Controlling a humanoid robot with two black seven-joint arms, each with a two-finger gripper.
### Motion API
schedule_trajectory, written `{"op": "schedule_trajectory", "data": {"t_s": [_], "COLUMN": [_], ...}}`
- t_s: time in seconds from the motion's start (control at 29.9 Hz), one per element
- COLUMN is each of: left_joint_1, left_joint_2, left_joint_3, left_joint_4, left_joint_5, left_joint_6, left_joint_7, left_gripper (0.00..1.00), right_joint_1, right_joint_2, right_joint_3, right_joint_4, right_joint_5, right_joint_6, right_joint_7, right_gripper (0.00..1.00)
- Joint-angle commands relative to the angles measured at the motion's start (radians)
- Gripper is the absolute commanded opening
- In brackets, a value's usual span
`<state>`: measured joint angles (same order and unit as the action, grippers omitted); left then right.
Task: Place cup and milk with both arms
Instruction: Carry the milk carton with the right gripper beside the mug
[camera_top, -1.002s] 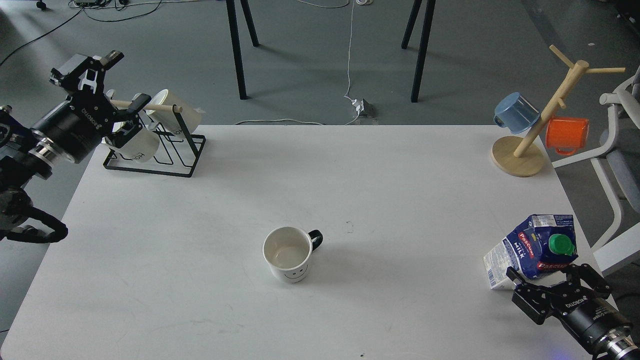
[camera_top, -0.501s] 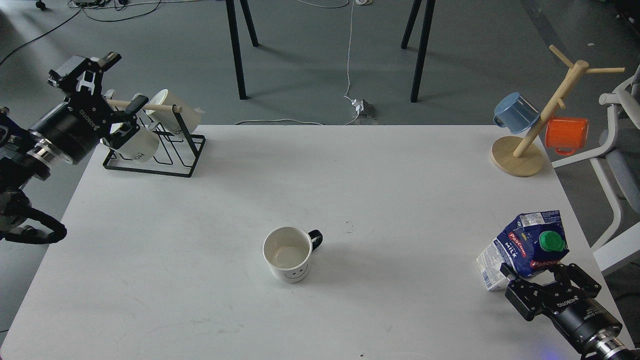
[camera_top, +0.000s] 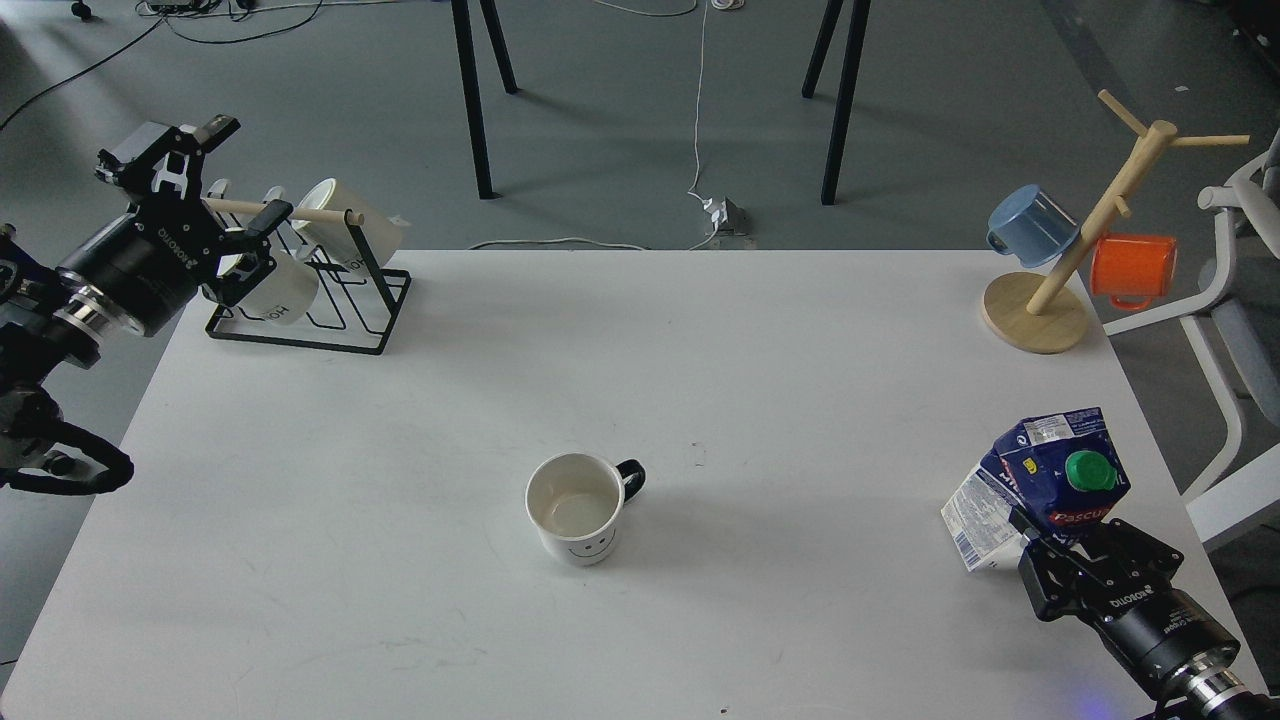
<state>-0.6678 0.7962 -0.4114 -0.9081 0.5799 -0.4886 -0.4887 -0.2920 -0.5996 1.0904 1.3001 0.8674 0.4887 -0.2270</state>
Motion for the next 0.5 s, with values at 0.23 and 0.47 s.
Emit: {"op": "schedule_trajectory", "data": {"t_s": [0.23, 0.47], "left_joint_1": [0.004, 0.01], "left_joint_2": [0.0, 0.0], "left_joint_3": [0.0, 0.002], "left_joint_4": [0.0, 0.0], "left_joint_5": [0.0, 0.0], "left_joint_6": [0.0, 0.0], "left_joint_7": [0.0, 0.0], "left_gripper": [0.93, 0.93], "right_joint_1": [0.21, 0.3], "right_joint_2": [0.026, 0.205], "right_joint_3": [-0.113, -0.222], "right_joint_4": [-0.001, -0.033], "right_joint_5": [-0.065, -0.162], "right_joint_6": [0.0, 0.0], "right_joint_7": [-0.002, 0.002], "right_gripper": [0.41, 0.41]}}
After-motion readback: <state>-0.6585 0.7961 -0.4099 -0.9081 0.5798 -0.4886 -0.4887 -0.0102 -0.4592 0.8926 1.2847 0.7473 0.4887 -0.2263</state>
